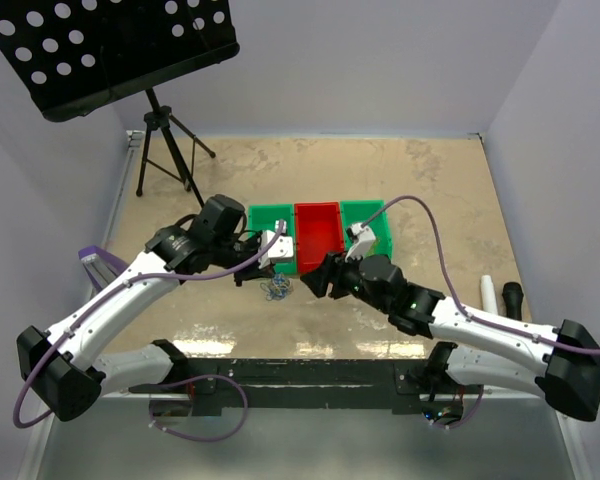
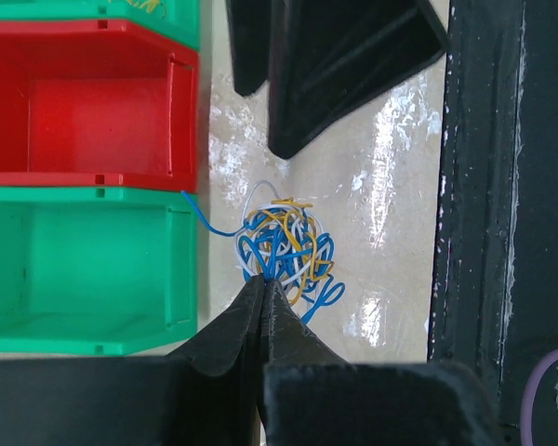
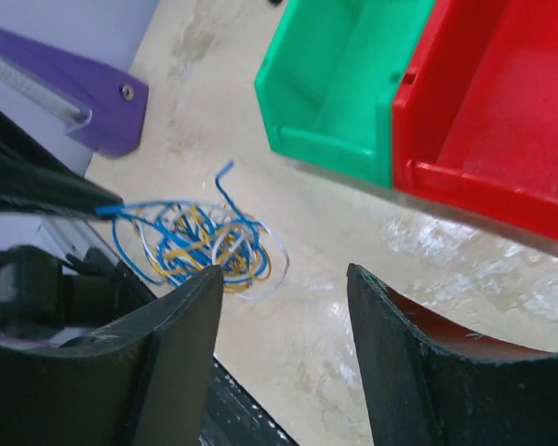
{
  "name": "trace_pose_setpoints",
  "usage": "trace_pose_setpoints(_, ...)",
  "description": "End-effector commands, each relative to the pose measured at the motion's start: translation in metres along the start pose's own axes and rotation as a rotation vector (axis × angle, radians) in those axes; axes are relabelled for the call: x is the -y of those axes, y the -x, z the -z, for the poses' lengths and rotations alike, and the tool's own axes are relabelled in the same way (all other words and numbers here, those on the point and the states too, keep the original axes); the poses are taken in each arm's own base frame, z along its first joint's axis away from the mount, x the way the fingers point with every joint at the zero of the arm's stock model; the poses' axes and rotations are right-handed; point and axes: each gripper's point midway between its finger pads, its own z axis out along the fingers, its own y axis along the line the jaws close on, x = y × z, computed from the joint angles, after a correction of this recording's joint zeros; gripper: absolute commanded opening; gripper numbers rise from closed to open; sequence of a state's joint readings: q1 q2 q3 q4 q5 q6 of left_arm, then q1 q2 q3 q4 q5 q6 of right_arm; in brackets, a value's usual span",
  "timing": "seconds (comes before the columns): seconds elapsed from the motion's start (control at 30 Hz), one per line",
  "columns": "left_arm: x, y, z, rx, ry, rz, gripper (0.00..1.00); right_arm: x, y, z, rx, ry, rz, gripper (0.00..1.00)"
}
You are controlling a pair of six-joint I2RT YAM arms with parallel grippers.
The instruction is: Untangle the cables
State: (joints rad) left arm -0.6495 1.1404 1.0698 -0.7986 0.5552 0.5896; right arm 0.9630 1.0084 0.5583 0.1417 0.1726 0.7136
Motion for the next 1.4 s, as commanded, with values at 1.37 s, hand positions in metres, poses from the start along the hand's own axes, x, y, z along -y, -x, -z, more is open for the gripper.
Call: trace_pose_setpoints(1.37,-0.005,0.056,0.024,0.121,0.011,-0.032,0.00,-0.026,-0.016,0.005,0.067,0.212,-0.086,0.47)
